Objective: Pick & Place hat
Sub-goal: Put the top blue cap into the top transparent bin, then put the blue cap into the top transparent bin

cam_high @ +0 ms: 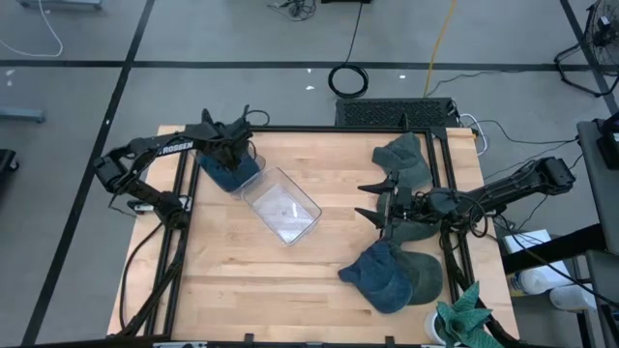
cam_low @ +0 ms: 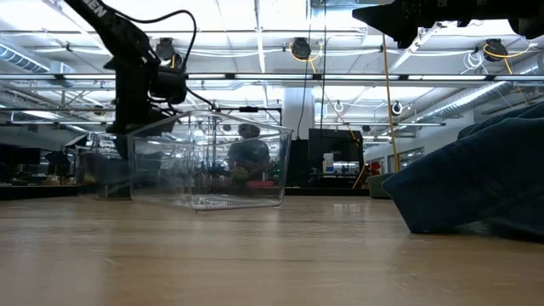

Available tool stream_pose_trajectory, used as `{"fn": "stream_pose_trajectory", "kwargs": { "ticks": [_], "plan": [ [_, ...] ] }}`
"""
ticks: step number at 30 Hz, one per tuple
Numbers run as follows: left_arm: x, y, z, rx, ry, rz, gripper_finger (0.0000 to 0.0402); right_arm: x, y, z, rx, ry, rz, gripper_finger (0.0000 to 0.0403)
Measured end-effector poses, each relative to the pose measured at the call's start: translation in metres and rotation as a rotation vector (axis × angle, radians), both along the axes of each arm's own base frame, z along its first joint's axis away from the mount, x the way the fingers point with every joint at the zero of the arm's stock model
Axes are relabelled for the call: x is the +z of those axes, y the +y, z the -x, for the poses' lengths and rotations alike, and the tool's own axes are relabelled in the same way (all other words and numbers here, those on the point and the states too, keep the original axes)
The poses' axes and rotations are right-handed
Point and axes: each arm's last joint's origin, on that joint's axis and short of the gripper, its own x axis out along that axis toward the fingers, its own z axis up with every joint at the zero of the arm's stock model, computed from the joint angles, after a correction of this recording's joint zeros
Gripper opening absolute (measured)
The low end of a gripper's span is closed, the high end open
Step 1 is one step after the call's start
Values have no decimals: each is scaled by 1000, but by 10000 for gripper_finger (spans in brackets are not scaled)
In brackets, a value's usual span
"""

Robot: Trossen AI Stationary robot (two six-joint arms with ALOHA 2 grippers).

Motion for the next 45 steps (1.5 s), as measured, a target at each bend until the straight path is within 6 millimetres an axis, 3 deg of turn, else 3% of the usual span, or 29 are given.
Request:
{"fn": "stream_pose_trajectory", "kwargs": {
  "ticks": [5,11,18,30,37,41,45],
  "plan": [
    [-3,0,0,-24,2,-13,4,0,0,0,0,0,0,265],
    [10,1,-3,-18,-1,-14,32,0,0,0,0,0,0,265],
    [37,-1,-8,-45,31,17,47,0,0,0,0,0,0,265],
    [98,-7,-28,-196,25,-70,4,0,0,0,0,0,0,265],
    [125,-40,-49,-410,-92,16,28,0,0,0,0,1,0,265],
    [141,-68,-56,-601,-257,26,26,0,0,0,0,1,0,265],
    [166,-97,-51,-725,-438,-37,8,0,0,0,0,5,1,265]
  ]
}}
